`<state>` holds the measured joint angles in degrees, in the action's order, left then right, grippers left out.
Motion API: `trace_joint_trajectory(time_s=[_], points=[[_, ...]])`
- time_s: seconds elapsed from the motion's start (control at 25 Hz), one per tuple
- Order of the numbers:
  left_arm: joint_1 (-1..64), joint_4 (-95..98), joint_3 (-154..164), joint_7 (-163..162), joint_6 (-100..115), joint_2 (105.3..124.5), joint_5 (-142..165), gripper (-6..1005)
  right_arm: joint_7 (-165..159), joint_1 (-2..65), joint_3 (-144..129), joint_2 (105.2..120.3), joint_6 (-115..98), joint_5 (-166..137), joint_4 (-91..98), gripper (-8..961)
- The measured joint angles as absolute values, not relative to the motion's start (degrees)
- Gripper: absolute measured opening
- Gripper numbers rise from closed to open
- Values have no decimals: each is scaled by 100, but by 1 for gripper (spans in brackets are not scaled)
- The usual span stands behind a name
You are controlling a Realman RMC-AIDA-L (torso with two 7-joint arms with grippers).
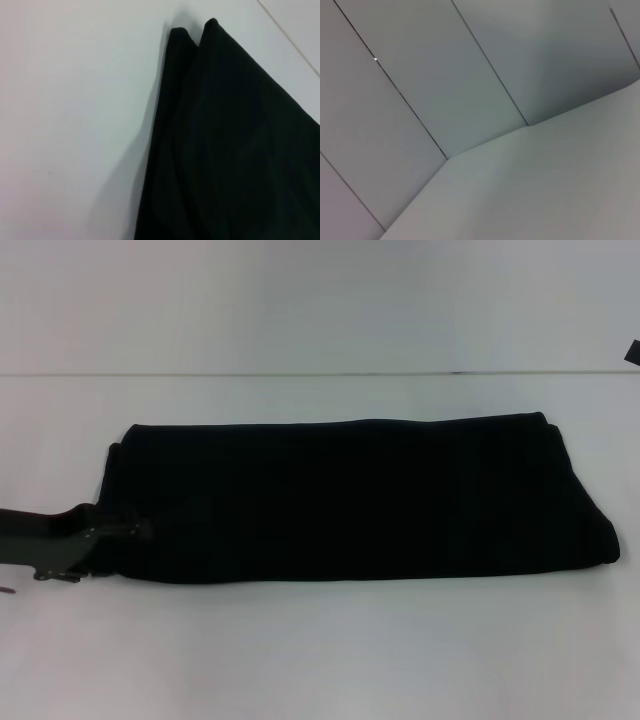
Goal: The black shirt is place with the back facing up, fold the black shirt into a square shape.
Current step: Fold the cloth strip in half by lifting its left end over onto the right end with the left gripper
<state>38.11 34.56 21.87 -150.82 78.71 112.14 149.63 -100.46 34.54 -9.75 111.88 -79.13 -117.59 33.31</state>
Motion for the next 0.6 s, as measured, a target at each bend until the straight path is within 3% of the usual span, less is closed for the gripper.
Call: trace_joint_trajectory(time_s=[0.6], points=[[3966, 3495, 2161, -14849, 7710, 11170, 14663, 885, -10046, 3463, -975, 11188, -7910, -11759, 3331, 730]])
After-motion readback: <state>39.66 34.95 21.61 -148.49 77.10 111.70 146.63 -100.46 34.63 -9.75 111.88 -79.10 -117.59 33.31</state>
